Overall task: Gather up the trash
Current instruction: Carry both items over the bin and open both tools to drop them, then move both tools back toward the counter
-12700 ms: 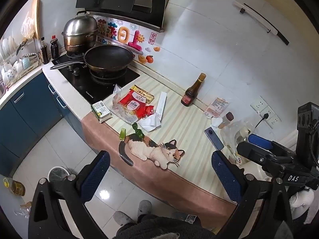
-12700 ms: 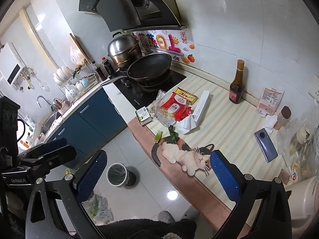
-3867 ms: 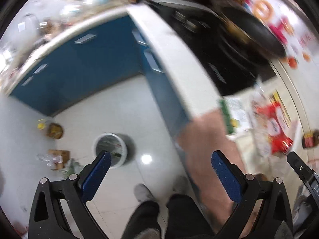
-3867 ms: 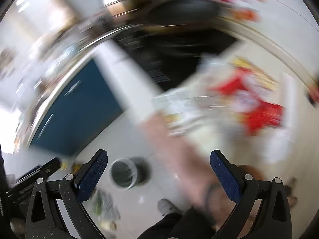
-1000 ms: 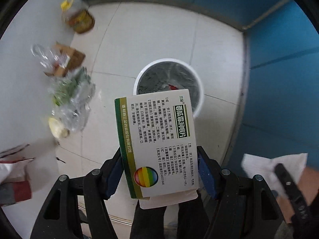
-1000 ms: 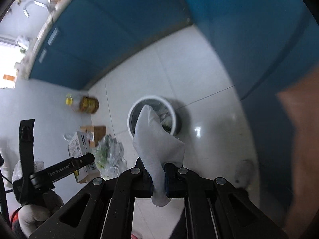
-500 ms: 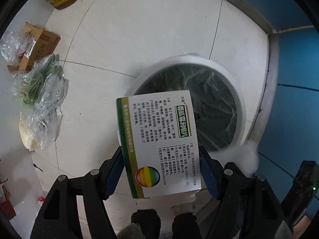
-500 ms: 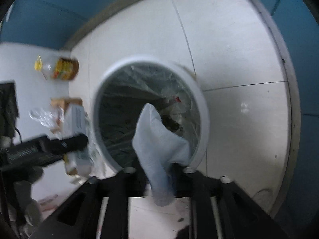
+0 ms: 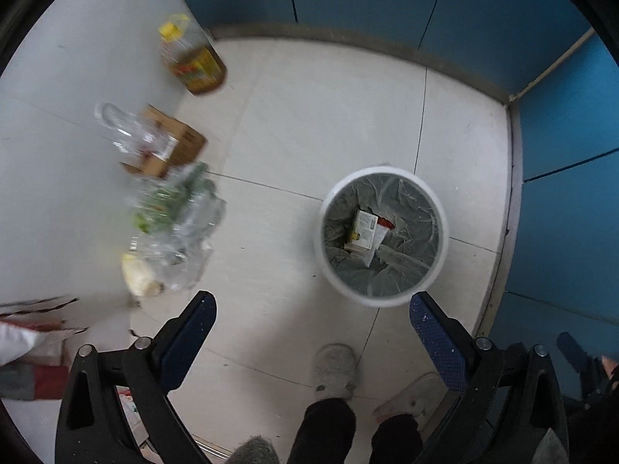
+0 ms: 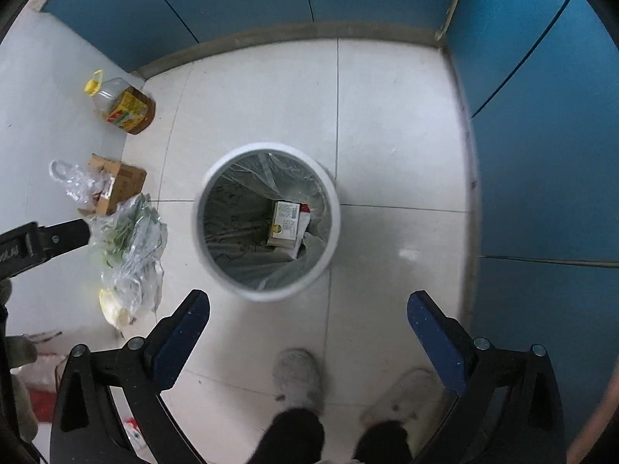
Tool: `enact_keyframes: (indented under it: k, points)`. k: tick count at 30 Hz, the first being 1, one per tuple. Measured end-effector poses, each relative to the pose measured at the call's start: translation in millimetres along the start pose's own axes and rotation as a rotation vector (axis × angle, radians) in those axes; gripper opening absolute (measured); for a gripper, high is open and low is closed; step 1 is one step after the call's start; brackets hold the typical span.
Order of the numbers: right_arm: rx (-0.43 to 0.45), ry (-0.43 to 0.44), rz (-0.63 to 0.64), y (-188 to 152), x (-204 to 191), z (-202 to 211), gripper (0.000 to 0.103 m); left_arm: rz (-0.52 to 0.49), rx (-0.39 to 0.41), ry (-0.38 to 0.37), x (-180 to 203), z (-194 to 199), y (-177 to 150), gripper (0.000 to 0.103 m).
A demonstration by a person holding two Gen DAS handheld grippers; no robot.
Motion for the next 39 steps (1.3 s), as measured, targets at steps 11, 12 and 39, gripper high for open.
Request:
enact_keyframes:
  k: [11,12,39]
  points:
    - [0.102,-0.046,0.05,-37.9,-15.8,206.7,0.103,-0.069,0.142,0.0,-29.7,188.5,-67.8,0.102]
    - [0.11,-0.043,0.051,-42.9,-16.6,223.9,0.103,-0.072,0.152,-0.005,-31.3,197.8,-72.3,0.102]
    - [0.517,0.095,-0.254,-133.8,90.8,516.7,0.103,-0.227,0.42,-0.15,73.0,421.4,-130.1,0.102]
Point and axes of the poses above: each gripper's, at about its wrist camera, not at the fingertips, and z roughly against the way its jaws point, x to its right, y to its top, the point moved 9 cm from there along -z, roughly the way its jaws point, and after that the axes turned 9 degrees about z, right-handed, at the moved point
